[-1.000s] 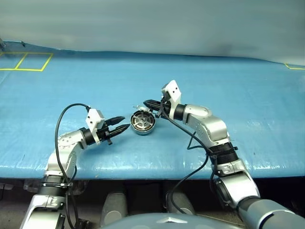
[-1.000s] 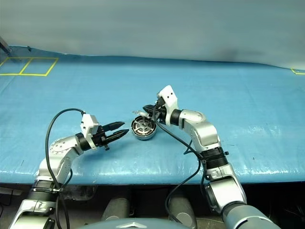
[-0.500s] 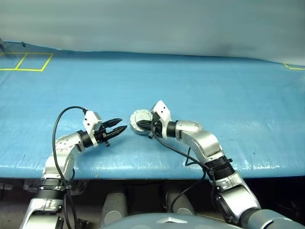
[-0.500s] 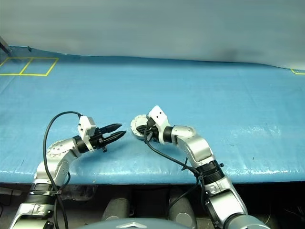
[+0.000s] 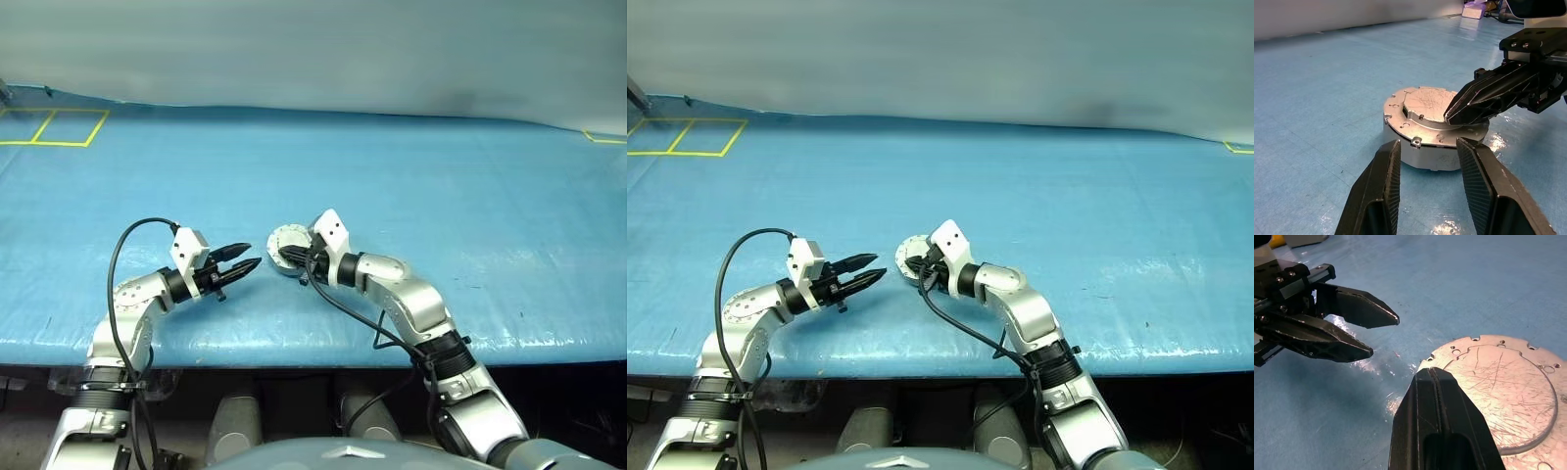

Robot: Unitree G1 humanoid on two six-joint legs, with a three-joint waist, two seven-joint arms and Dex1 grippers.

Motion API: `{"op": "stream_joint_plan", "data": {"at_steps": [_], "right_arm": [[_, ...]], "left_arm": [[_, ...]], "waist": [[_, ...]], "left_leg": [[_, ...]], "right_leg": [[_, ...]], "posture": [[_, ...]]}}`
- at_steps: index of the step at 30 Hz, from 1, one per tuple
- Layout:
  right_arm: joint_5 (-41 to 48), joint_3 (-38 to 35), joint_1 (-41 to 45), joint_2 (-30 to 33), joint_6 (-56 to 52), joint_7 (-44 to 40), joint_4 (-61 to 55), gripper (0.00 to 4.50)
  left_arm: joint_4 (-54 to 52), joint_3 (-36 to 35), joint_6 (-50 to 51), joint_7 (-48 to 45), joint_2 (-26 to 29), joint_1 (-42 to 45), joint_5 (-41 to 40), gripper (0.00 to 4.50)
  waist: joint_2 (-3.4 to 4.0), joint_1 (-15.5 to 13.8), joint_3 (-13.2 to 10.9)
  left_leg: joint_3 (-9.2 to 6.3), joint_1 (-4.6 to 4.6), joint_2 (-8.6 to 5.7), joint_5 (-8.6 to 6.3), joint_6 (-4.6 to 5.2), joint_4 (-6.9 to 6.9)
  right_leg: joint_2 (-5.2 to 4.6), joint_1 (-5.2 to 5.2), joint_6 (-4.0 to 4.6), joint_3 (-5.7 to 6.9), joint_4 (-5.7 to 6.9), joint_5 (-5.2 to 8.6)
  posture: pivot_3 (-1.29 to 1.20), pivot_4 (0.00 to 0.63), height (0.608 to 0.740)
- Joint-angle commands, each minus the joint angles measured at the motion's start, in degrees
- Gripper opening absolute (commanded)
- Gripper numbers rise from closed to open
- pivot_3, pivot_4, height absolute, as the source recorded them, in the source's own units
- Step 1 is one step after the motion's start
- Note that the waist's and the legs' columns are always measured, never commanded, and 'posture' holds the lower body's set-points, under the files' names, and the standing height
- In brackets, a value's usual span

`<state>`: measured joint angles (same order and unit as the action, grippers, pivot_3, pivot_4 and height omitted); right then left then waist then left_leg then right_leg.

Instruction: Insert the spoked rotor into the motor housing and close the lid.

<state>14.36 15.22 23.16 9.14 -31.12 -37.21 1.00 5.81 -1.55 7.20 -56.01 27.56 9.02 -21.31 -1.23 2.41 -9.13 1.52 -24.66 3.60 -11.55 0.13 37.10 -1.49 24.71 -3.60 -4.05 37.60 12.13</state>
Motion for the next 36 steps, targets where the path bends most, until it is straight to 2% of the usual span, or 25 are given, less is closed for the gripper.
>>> {"op": "stream_joint_plan", "data": {"at_steps": [1,2,5,16,17,26,34,36], "right_arm": [[2.9,-2.7,0.4,0.1,3.2,-2.2,-4.5,0.0],[3.2,-2.9,0.6,0.1,3.5,-2.5,-4.7,0.0],[3.1,-3.2,1.1,0.2,4.0,-2.6,-4.2,0.62],[1.2,-4.3,2.8,-1.0,6.6,0.2,2.3,4.27],[0.7,-4.0,3.0,-0.9,6.9,0.4,2.9,4.48],[-3.2,-1.8,2.2,-1.8,9.0,2.0,6.5,4.48],[-3.0,-2.3,1.5,-2.4,10.3,1.8,7.5,4.48],[-3.1,-2.4,1.5,-2.4,10.9,1.9,7.5,4.1]], "left_arm": [[-2.4,-0.4,-0.8,0.3,0.2,0.2,0.0,1.93],[-2.4,-0.3,-0.8,0.4,0.2,0.2,0.0,1.93],[-2.2,-0.2,-0.9,0.3,0.1,0.5,0.2,1.98],[-2.3,-0.1,-0.8,0.2,0.2,0.3,0.2,1.98],[-2.3,-0.1,-0.8,0.2,0.2,0.3,0.1,1.98],[-2.6,-0.3,-0.8,0.6,0.5,0.0,0.4,1.98],[-2.5,-0.4,-1.2,0.9,0.6,-0.1,0.6,1.98],[-2.4,-0.4,-1.3,1.0,0.6,0.0,0.7,1.98]], "waist": [[0.0,-0.1,0.0],[0.0,-0.1,0.0],[0.0,0.0,0.0],[0.0,0.0,0.0],[0.01,0.0,0.0],[0.01,0.1,0.0],[0.01,0.1,0.0],[0.01,0.1,0.0]], "left_leg": [[0.0,-0.02,0.0,0.0,0.0,-0.01],[0.0,-0.02,0.0,0.0,0.0,-0.02],[-0.01,-0.01,0.0,0.0,0.0,-0.06],[0.0,-0.01,0.0,0.0,0.0,-0.05],[0.0,-0.02,0.0,0.0,0.0,-0.05],[0.0,-0.01,0.0,0.0,0.0,-0.06],[-0.01,-0.01,0.0,0.0,0.0,-0.06],[-0.01,-0.01,0.0,0.0,0.0,-0.06]], "right_leg": [[0.0,0.01,0.0,0.0,-0.01,0.0],[0.0,0.01,0.0,0.0,-0.02,0.0],[0.01,0.01,0.03,0.01,-0.03,0.02],[0.01,0.02,0.03,0.02,-0.03,0.02],[0.0,0.02,0.03,0.02,-0.03,0.02],[0.01,0.03,0.04,0.02,-0.02,0.02],[0.01,0.02,0.04,0.01,-0.02,0.02],[0.01,0.02,0.04,0.02,-0.02,0.02]], "posture": [[0.0,0.15,0.74],[0.0,0.15,0.74],[0.0,0.15,0.74],[0.0,0.15,0.74],[0.0,0.15,0.74],[0.0,0.15,0.74],[0.0,0.15,0.74],[0.0,0.15,0.74]]}}
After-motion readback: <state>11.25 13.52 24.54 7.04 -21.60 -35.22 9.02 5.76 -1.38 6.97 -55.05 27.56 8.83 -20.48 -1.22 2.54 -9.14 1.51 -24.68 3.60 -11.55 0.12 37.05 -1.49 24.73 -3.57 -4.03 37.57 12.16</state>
